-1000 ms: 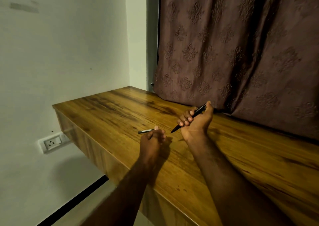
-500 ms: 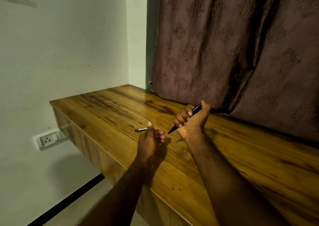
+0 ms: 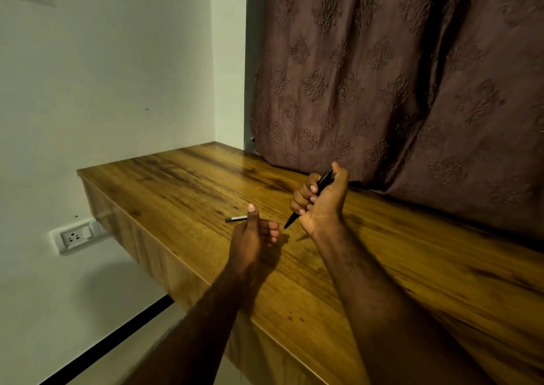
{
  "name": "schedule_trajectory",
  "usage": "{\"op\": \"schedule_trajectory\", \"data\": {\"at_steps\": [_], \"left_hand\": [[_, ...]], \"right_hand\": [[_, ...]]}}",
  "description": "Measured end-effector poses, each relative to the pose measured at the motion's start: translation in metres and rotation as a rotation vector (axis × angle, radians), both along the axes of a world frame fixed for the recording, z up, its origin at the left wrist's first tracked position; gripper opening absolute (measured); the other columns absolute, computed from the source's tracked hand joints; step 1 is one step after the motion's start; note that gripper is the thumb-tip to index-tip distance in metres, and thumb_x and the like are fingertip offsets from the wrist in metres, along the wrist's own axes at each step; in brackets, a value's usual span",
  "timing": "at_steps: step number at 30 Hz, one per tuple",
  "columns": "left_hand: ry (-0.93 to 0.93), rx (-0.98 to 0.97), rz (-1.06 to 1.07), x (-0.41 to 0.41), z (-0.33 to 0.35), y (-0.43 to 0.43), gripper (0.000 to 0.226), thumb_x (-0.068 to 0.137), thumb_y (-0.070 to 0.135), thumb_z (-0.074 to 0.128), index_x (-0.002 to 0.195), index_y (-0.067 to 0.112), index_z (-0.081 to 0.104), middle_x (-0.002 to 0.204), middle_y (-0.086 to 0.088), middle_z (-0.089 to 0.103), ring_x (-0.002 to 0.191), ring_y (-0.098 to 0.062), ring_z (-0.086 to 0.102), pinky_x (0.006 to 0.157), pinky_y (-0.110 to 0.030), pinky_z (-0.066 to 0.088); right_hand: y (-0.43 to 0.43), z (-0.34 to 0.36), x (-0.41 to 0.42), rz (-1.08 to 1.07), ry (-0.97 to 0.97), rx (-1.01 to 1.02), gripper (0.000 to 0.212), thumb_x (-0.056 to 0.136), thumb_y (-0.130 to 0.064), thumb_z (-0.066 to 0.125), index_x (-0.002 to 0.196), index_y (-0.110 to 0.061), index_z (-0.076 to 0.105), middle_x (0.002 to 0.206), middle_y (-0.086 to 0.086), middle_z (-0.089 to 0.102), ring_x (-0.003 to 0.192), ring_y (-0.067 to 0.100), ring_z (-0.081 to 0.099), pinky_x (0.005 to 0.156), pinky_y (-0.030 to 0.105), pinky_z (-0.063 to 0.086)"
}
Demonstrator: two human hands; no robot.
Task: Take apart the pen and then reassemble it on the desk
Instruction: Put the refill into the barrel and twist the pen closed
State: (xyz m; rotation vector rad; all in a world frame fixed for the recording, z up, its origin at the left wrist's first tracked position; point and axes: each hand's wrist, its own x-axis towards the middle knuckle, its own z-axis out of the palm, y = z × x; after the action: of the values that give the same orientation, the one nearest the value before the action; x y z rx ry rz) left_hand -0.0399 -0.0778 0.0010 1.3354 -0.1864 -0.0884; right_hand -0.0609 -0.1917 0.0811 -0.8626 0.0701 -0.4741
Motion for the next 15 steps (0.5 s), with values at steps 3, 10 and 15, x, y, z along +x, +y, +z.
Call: {"op": "schedule_trajectory", "data": {"at_steps": [3,10,15], "left_hand": [[0.007,-0.003,-0.003,0.0003,-0.0002,-0.0002,0.070,0.097,0.052,0.029,0.082,-0.004,0.068,0.071,-0.015,0.066,0.063,-0.020,0.060,0.064,-0.029,0.049],[-0.002,-0.015,-0.008,-0.0012,0.0001,0.0008,0.068,0.097,0.051,0.028,0.075,0.000,0.068,0.070,-0.015,0.066,0.062,-0.021,0.059,0.063,-0.030,0.048],[-0.014,-0.002,-0.006,-0.0005,-0.0007,0.0020,0.070,0.097,0.052,0.026,0.078,-0.001,0.068,0.072,-0.016,0.067,0.063,-0.021,0.061,0.063,-0.029,0.049]], "right_hand": [[0.0004,0.0005,0.0001,-0.013,0.003,0.023,0.054,0.084,-0.055,0.030,0.047,-0.016,0.030,0.037,-0.004,0.019,0.034,0.013,0.012,0.042,0.017,0.013],[-0.0026,0.0028,0.0040,0.064,0.037,0.024,0.058,0.087,-0.058,0.035,0.055,-0.012,0.048,0.038,-0.002,0.033,0.032,0.012,0.025,0.040,0.019,0.022],[-0.0048,0.0000,0.0034,-0.035,0.053,0.090,0.051,0.084,-0.050,0.035,0.047,-0.014,0.039,0.035,-0.003,0.028,0.031,0.013,0.020,0.040,0.018,0.016]]}}
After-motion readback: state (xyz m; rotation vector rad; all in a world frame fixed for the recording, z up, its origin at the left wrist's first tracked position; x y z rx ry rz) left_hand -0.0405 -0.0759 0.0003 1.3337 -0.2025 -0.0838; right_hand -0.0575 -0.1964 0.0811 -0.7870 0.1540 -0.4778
